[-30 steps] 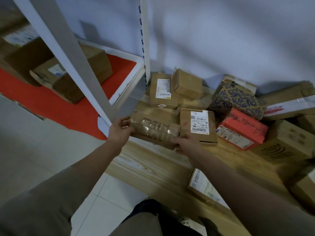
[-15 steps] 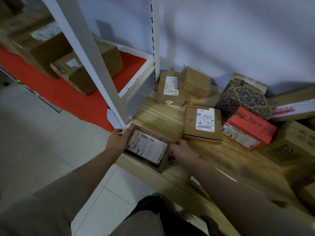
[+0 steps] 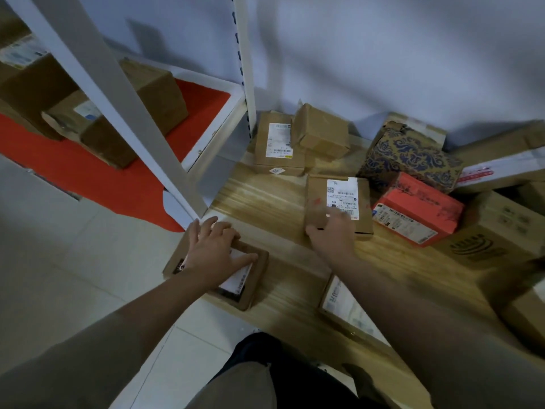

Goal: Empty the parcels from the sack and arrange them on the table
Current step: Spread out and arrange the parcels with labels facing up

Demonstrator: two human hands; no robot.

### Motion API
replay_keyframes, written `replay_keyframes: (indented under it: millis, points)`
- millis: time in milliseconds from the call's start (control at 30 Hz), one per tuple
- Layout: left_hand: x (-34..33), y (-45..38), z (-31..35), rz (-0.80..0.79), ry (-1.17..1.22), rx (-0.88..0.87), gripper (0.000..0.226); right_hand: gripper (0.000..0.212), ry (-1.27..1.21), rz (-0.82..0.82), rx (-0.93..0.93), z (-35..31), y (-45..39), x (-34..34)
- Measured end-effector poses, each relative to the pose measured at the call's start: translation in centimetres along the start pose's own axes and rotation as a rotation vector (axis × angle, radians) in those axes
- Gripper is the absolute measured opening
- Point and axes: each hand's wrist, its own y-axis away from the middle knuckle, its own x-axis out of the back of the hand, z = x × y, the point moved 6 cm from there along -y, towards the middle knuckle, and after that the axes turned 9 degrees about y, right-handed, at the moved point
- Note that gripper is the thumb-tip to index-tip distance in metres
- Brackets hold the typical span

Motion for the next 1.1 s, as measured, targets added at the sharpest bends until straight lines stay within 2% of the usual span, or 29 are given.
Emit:
replay_keyframes:
  millis: [67, 133, 233, 333, 400, 467, 567, 733, 833, 900, 1000, 1100]
  points:
    - [0.4, -0.8, 2.3, 0.035, 0.053, -0.055, 0.087, 0.069, 0.159, 0.120, -0.144, 2.8, -1.6, 2.0]
    - [0.3, -2.1, 4.9, 0.015, 0.178, -0.076, 0.079, 0.083, 0.194, 0.097, -0.257, 5.0, -2.7, 2.9]
    - [-1.0, -4.5, 8.4, -0.172, 0.620, 0.019, 0.074, 0.097, 0.153, 0.008, -0.344, 7.5, -4.3, 2.4]
    - [-2.0, -7.1, 10.8, -0.310, 0.919, 0.144, 0.077, 0.096, 0.048, -0.002, -0.328, 8.2, -5.5, 1.8]
    - [-2.3, -8.6, 11.4, -0.323, 0.995, 0.185, 0.079, 0.082, -0.044, -0.042, -0.324, 8.0, -5.6, 1.3]
    - [-2.2, -9.6, 10.9, -0.316, 0.959, 0.211, 0.081, 0.062, -0.077, -0.124, -0.343, 7.7, -5.3, 0.7]
    - [-1.6, -10.2, 8.6, -0.276, 0.767, 0.223, 0.076, 0.040, -0.087, -0.203, -0.326, 6.5, -4.8, -0.4]
    - [0.6, -10.7, 2.0, -0.230, 0.372, 0.321, 0.080, 0.021, -0.142, -0.336, -0.170, 0.0, -4.3, -2.9]
    - [2.2, -10.8, -0.3, -0.170, 0.124, 0.334, 0.075, 0.026, -0.085, -0.405, -0.095, -2.4, -4.6, -4.4]
    - [3.0, -11.4, 0.1, -0.092, 0.060, 0.228, 0.075, 0.029, -0.084, -0.309, -0.088, -2.7, -5.8, -4.1]
    - [3.2, -13.9, 1.7, -0.023, 0.170, 0.059, 0.077, 0.040, -0.130, -0.170, -0.123, -2.6, -8.3, -2.7]
    - [2.3, -17.5, 2.2, -0.089, 0.431, 0.074, 0.084, 0.057, -0.238, -0.193, -0.131, -3.5, -10.8, -2.3]
